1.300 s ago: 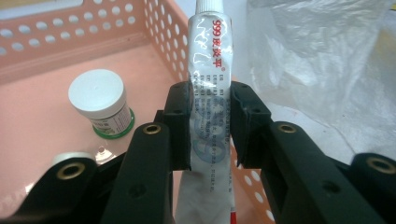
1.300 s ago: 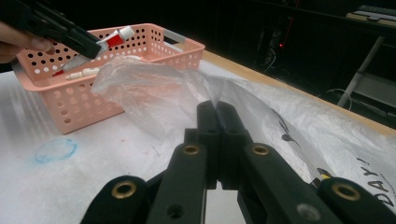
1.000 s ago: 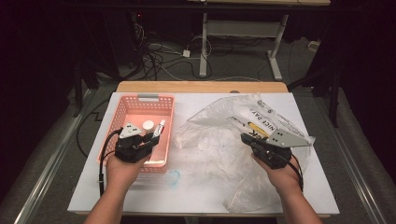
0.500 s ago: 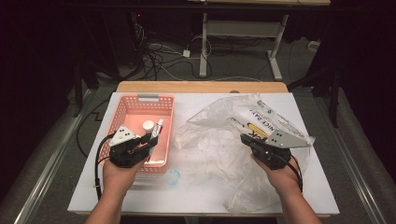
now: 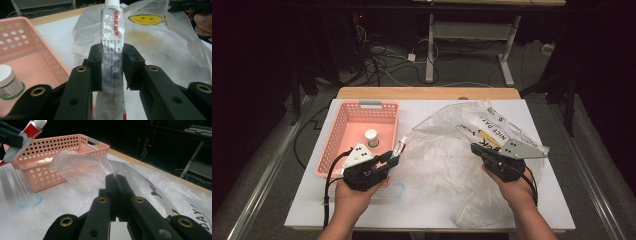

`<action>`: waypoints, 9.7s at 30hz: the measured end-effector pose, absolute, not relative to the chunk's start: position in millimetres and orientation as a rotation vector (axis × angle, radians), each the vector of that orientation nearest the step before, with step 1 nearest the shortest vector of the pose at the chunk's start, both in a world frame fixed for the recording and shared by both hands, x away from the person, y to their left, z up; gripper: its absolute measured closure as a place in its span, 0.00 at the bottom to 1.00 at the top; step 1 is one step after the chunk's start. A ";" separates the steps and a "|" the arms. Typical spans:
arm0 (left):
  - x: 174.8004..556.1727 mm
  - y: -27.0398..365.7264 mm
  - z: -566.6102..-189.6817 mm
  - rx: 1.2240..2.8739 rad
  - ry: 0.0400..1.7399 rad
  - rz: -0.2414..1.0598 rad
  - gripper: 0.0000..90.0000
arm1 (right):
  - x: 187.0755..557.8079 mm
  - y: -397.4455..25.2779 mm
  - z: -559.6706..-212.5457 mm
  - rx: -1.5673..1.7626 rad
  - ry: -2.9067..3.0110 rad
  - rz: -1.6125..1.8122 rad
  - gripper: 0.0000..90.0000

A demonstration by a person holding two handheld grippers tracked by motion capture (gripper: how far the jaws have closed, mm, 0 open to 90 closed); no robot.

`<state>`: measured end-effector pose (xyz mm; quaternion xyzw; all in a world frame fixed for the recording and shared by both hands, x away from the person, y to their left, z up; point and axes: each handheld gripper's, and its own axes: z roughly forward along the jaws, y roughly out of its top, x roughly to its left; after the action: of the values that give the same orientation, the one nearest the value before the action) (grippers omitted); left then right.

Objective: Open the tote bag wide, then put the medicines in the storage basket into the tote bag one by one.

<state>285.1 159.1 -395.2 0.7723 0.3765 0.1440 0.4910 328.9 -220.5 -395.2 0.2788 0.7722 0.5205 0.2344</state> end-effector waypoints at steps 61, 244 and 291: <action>324.6 25.7 -443.6 2.012 0.805 0.247 0.77 | 327.7 -216.6 -387.7 0.740 2.101 1.451 1.00; 446.1 229.9 -439.9 1.953 1.428 0.292 0.07 | 327.6 -232.8 -392.2 0.787 2.099 1.462 1.00; 419.5 217.8 -415.6 2.006 1.365 0.283 0.54 | 326.2 -231.7 -392.1 0.783 2.101 1.451 1.00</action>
<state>419.5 217.8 -415.6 0.7714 0.5252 0.1087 0.3424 326.2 -231.7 -392.1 0.2851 0.7650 0.5282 0.2336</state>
